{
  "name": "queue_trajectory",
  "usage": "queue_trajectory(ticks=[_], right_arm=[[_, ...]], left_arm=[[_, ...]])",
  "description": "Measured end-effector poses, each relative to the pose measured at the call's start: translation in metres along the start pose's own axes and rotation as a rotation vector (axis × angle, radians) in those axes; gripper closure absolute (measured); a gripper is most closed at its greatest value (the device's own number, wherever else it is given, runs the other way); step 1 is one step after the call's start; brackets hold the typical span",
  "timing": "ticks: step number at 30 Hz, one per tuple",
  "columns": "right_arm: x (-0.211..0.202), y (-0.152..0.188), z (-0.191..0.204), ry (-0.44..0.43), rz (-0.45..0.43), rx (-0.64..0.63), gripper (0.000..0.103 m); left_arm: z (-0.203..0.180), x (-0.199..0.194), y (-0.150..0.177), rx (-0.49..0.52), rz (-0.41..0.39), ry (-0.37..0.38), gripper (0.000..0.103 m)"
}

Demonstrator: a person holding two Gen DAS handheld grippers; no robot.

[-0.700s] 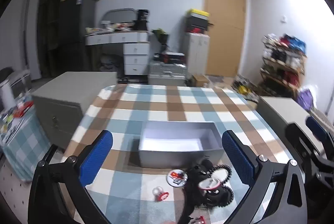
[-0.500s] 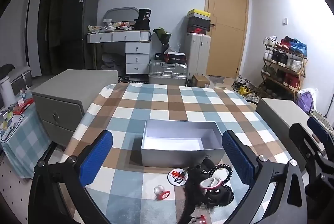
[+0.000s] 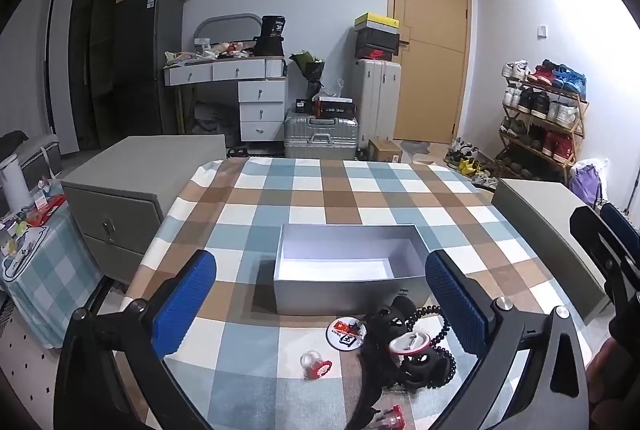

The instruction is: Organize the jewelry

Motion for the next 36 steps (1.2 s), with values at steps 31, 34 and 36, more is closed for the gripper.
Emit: queue_trajectory(ticks=[31, 34, 36], right_arm=[[0.0036, 0.0078, 0.0048, -0.051, 0.027, -0.018, 0.0], [0.0037, 0.008, 0.0045, -0.053, 0.025, -0.02, 0.0], [0.0032, 0.008, 0.0045, -0.051, 0.021, -0.021, 0.0]], left_arm=[[0.0054, 0.0009, 0.0051, -0.007, 0.008, -0.013, 0.001], [0.006, 0.0003, 0.0043, -0.011, 0.007, -0.015, 0.001], [0.0063, -0.0008, 0.0035, -0.022, 0.0, -0.005, 0.001]])
Point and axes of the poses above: each gripper's, at about its wrist camera, not at the fingertips, and x roughly the way its jaws point, z to its left, y to its underside, the point moved 10 cm from there along x, roughly the way its jaws point, and after that the axes turned 7 degrees about y, right-handed, at the moved point
